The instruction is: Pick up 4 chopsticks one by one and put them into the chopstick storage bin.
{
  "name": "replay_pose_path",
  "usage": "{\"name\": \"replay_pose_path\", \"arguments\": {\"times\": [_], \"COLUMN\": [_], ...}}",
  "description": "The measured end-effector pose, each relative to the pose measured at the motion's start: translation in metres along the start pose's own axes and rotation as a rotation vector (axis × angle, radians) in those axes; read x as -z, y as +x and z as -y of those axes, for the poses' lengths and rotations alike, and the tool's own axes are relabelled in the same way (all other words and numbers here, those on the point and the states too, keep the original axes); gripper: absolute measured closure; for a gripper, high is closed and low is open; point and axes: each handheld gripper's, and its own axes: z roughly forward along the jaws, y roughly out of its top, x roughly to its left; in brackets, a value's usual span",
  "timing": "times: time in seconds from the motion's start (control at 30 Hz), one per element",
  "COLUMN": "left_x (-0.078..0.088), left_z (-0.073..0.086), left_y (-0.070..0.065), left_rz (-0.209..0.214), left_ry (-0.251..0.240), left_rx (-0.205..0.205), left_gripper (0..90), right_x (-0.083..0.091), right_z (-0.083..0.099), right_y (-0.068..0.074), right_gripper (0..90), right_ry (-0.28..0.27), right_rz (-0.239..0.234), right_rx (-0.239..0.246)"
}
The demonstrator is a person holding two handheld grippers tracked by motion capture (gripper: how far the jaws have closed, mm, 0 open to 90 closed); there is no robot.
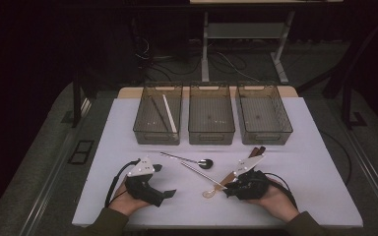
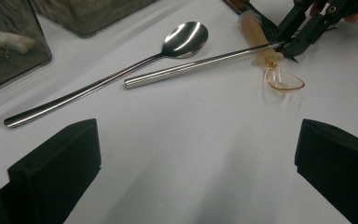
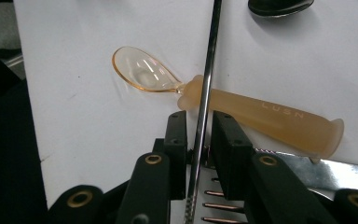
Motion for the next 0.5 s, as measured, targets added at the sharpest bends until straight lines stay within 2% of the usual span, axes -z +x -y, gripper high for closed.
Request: {"name": "replay_pose_path", "arguments": {"times": [0.23, 0.5], "left_x": [-0.0003, -0.0005], "left_z": [-0.0005, -0.0005], "left_y": [-0.0008, -0.0007], "left_rz": [0.003, 0.005], "left_ry": [-0.004, -0.003], "left_rx": [-0.001, -0.002], "left_gripper": [0.0, 0.0], "right_x": [-0.0027, -0.0024], "right_z": [-0.0025, -0.0033], "right_y": [0.0025, 0.0029], "right_gripper": [81.3, 84.7], "right_ry": [0.009, 0.017], "right_rz": [0.021, 0.032], "right_rx": [0.008, -0.008]}}
